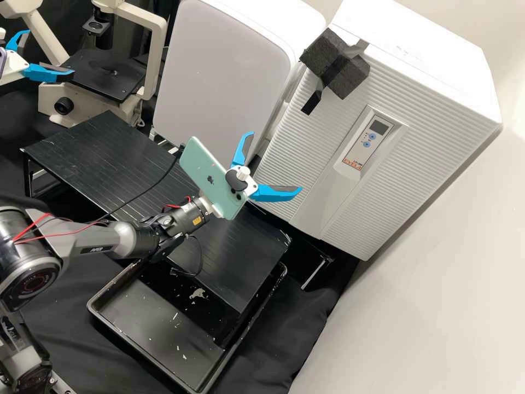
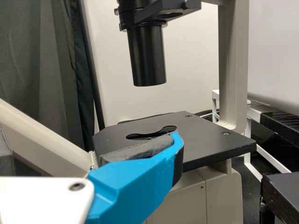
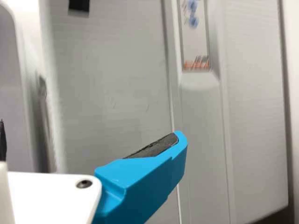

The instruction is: Open the incubator door

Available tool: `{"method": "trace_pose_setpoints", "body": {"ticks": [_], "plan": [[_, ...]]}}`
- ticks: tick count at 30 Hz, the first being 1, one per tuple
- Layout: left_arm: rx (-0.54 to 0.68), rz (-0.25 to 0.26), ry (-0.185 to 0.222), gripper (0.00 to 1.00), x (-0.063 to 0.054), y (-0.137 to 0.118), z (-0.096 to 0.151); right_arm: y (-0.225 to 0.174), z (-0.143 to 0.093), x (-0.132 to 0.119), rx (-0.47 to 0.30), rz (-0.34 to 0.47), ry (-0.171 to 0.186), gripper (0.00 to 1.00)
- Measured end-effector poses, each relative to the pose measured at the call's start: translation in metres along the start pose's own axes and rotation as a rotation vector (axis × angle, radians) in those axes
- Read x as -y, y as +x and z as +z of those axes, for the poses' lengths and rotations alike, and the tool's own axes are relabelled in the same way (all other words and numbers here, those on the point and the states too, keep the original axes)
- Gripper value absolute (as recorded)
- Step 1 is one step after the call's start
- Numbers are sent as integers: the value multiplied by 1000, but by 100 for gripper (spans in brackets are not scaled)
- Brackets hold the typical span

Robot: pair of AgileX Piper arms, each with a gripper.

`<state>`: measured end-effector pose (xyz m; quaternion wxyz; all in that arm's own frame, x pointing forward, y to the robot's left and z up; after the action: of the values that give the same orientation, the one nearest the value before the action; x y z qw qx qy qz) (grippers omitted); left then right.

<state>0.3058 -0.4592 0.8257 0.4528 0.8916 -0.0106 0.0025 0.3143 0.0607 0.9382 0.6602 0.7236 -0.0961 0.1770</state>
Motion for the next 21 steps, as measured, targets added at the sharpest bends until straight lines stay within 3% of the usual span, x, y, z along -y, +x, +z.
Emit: {"method": "trace_pose_setpoints", "body": {"ticks": [6,16,21], "plan": [[0,0,0,100,0,0,0,14,-14,-11,-38,35,-12,100],[0,0,0,100,0,0,0,35,-22,-23,-7,80,-27,100],[0,0,0,100,0,0,0,42,-24,-25,9,75,-17,100]]}}
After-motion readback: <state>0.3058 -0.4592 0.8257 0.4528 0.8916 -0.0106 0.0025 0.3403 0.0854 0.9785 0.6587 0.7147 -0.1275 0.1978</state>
